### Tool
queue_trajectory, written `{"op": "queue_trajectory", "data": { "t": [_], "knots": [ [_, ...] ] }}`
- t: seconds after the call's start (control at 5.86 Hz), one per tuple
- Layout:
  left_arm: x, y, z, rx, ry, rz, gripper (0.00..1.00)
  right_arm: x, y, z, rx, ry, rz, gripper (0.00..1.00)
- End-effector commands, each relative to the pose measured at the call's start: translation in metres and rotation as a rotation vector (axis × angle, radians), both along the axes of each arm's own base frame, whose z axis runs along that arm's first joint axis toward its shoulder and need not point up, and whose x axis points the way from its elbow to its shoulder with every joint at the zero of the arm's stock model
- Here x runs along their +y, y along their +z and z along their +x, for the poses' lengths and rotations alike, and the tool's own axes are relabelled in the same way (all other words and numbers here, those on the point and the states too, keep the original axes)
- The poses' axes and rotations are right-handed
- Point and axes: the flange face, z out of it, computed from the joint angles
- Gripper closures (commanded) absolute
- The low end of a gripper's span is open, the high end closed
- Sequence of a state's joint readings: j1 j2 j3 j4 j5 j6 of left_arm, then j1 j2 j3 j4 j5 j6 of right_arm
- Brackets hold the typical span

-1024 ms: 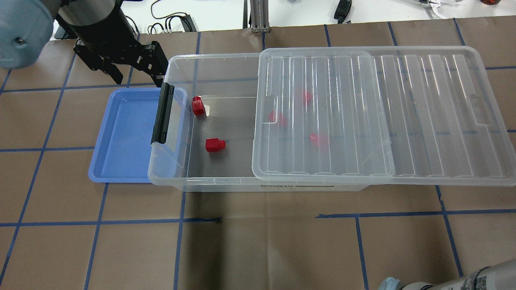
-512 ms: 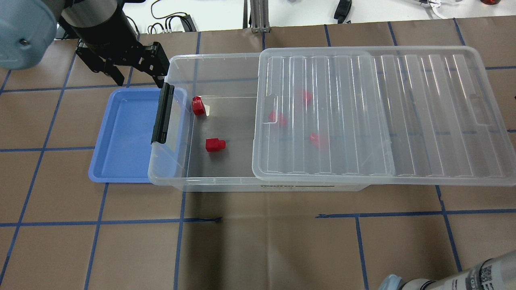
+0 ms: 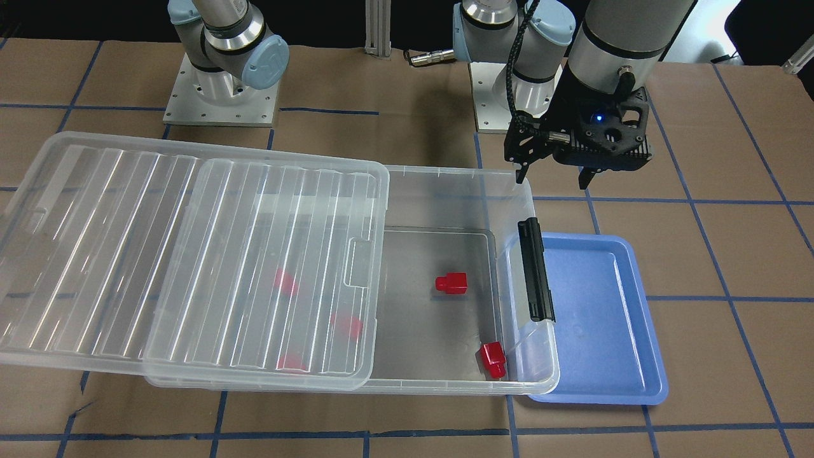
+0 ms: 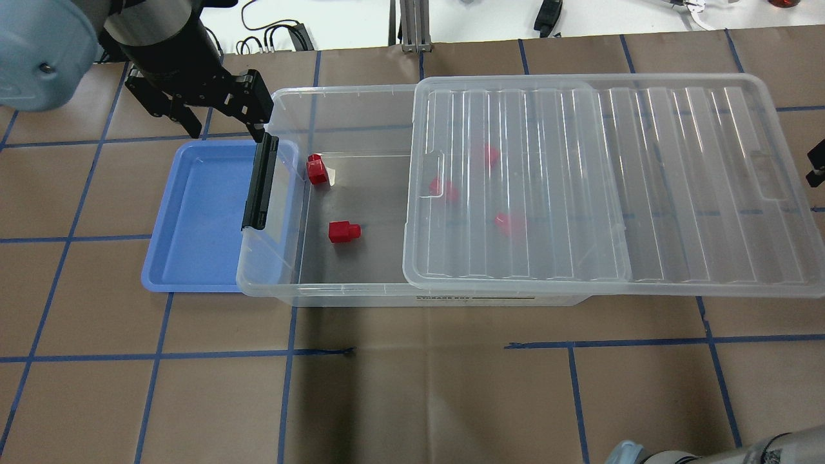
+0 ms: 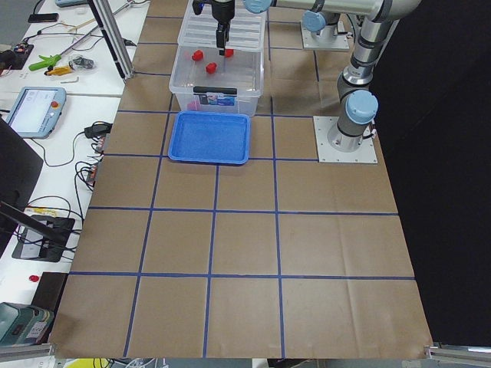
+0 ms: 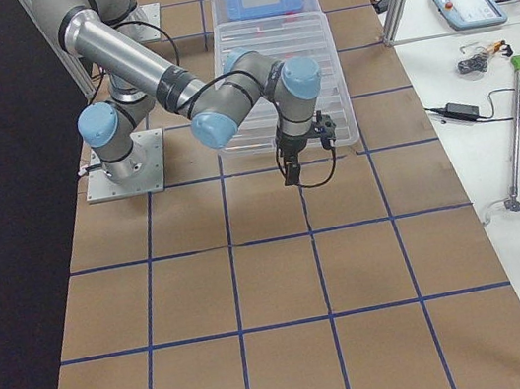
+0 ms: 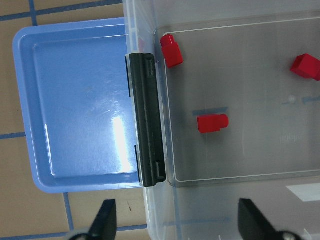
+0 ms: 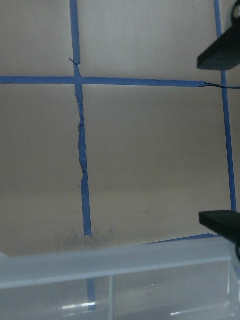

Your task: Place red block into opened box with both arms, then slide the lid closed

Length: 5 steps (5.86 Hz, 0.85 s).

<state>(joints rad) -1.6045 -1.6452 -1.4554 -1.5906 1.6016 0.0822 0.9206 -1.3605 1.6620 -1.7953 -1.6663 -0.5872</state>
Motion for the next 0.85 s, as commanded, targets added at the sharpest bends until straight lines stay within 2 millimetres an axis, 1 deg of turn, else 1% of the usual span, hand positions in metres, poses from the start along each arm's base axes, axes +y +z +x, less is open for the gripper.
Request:
{"op": "queue_trajectory", "data": {
  "t": [0.0, 0.17, 0.51, 0.68],
  "knots": [
    [-0.001, 0.0, 0.001, 0.0, 0.001, -0.003, 0.13, 0.008, -0.005, 0.012, -0.012, -0.014, 0.006, 0.0],
    [-0.001, 0.0, 0.001, 0.0, 0.001, -0.003, 0.13, 0.006, -0.005, 0.018, -0.011, -0.016, 0.005, 0.0],
    [-0.001, 0.0, 0.002, -0.001, 0.001, -0.003, 0.13, -0.001, -0.002, 0.037, -0.011, 0.004, 0.0, 0.0],
    [-0.002, -0.001, 0.002, 0.0, 0.001, -0.002, 0.13, -0.003, -0.003, 0.043, -0.008, 0.0, 0.002, 0.0]
  ]
}}
